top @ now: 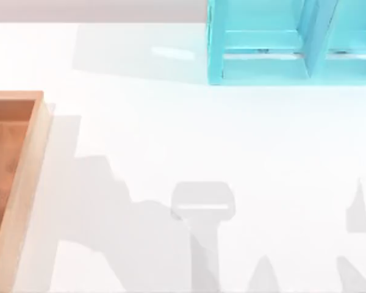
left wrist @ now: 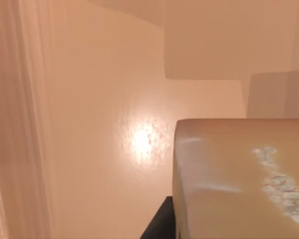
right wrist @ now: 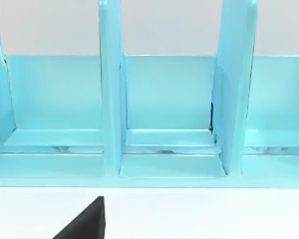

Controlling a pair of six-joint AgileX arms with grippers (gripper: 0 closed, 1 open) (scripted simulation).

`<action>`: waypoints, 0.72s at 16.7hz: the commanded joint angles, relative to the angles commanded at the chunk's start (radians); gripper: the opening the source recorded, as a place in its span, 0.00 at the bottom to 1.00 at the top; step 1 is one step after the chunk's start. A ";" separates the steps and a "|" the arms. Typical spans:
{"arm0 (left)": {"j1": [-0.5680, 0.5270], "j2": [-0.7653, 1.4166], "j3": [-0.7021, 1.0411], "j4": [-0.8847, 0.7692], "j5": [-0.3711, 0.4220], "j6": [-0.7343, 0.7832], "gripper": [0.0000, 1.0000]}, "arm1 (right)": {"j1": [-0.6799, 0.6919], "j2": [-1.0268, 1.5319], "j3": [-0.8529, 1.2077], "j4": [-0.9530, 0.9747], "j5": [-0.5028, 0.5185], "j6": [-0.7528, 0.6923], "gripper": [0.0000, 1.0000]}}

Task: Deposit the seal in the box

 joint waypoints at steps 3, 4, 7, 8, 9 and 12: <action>0.000 0.000 0.000 0.000 0.000 0.000 0.30 | 0.000 0.000 0.000 0.000 0.000 0.000 1.00; 0.000 0.000 0.000 0.000 0.000 0.000 0.38 | 0.000 0.000 0.000 0.000 0.000 0.000 1.00; 0.000 0.000 0.000 0.000 0.000 0.000 0.60 | 0.000 0.000 0.000 0.000 0.000 0.000 1.00; 0.000 0.000 0.000 0.000 0.000 0.000 0.68 | 0.000 0.000 0.000 0.000 0.000 0.000 1.00; 0.000 0.000 0.000 0.000 0.000 0.000 0.75 | 0.000 0.000 0.000 0.000 0.000 0.000 1.00; 0.000 0.000 0.000 0.000 0.000 0.000 0.98 | 0.000 0.000 0.000 0.000 0.000 0.000 1.00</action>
